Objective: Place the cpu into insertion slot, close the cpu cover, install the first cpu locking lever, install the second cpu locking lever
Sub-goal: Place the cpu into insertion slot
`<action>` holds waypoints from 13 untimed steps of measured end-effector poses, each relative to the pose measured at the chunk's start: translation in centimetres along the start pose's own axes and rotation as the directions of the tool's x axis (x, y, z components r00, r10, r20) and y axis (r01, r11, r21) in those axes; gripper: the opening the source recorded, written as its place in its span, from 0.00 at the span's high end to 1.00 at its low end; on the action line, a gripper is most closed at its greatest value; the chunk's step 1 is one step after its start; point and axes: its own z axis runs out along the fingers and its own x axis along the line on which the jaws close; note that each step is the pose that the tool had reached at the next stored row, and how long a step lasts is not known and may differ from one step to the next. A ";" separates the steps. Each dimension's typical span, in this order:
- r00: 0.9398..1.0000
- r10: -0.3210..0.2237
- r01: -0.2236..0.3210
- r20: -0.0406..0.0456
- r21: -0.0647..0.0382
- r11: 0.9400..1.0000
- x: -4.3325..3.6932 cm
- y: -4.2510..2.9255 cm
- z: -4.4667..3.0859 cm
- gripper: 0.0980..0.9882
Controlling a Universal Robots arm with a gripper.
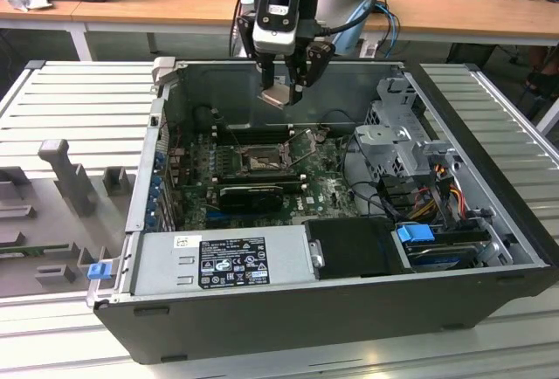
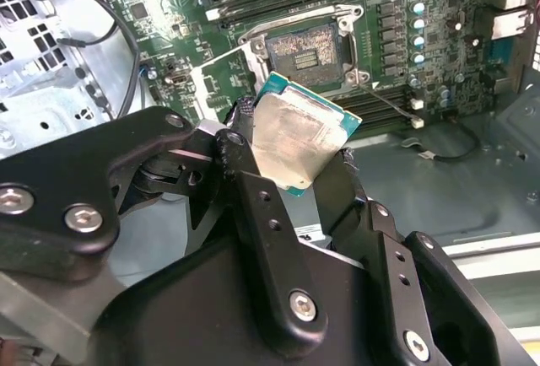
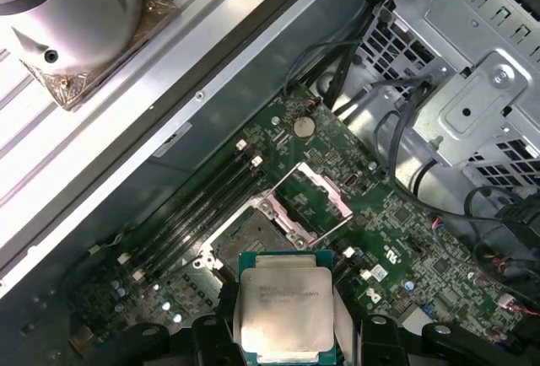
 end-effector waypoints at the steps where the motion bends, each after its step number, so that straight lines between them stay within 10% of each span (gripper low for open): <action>1: 1.000 0.004 -0.004 0.000 0.000 1.000 0.00 0.00 0.01 0.52; 13: 0.998 0.061 -0.061 0.005 -0.001 0.998 0.00 -0.01 0.10 0.52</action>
